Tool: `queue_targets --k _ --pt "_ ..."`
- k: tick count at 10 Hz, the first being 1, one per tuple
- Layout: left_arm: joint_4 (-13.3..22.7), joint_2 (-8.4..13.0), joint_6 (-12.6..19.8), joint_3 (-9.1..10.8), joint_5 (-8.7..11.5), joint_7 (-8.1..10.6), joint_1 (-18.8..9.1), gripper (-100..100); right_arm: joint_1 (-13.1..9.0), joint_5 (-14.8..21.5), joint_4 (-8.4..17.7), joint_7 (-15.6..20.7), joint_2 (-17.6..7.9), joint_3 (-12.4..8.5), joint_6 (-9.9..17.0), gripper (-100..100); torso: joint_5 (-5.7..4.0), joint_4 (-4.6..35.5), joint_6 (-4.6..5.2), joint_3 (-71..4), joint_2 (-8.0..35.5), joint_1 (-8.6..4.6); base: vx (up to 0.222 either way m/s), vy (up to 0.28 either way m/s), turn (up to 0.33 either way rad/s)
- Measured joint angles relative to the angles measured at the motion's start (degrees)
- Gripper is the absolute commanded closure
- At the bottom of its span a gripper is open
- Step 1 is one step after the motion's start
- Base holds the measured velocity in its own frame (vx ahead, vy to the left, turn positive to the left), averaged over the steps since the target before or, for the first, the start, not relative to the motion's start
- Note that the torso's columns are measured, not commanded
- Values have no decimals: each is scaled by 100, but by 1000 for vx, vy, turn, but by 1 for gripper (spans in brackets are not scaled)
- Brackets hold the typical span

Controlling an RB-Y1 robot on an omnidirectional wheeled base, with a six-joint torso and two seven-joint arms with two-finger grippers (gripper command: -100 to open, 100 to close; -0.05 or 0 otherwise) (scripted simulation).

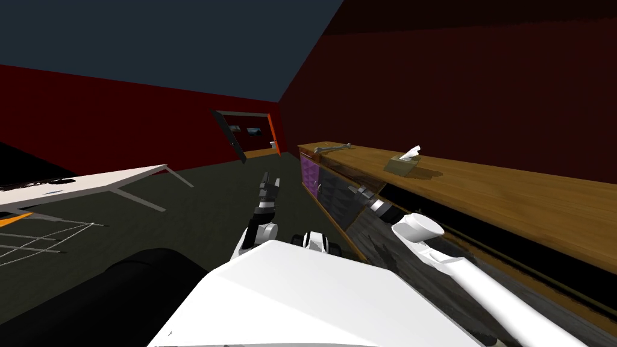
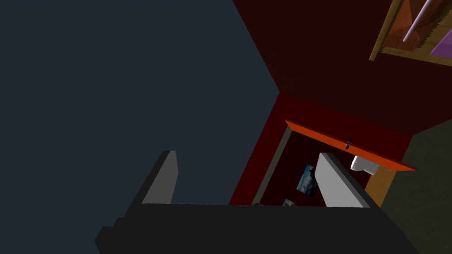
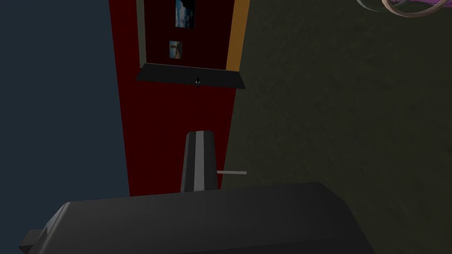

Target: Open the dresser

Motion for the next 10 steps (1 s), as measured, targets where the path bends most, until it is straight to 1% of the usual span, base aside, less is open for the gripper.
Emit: queue_targets --k 2,3,4,5,6,8,9,10 --pt "0 0 0 0 0 0 -1 0 11 -20 -75 3 -43 -30 -7 100 -2 -6 1 -12 -18 -6 -117 114 -29" --pt "0 1 0 1 0 0 0 0 14 -22 -82 3 -45 -31 -8 -100 -10 -16 0 -34 -54 -36 22 65 -130" --pt "0 1 0 1 0 0 2 0 -29 -20 -57 -39 -16 -53 -151 -100 -12 -25 2 -52 -82 -33 69 121 -148" --pt "0 1 0 1 0 0 3 0 42 -33 -15 -45 58 -176 -248 -100 -5 -26 0 -52 -80 -8 114 132 -120" --pt "-1 1 -1 1 0 0 4 0 39 -53 74 -60 110 -279 -327 -100 0 -22 -2 -45 -70 -1 115 107 -99" --pt "-1 1 -1 1 0 0 3 0 -36 -57 250 -84 232 -365 -484 -100 -7 -8 0 -16 -22 -22 56 91 -65" --pt "0 1 0 1 0 0 2 0 -31 -57 242 -109 255 -391 -605 -100 -7 -2 2 -4 -4 -19 28 116 -121" --pt "0 1 0 1 0 0 2 0 16 -76 268 -137 295 -503 -712 -100 -4 -3 3 -6 -9 -10 53 111 -148"
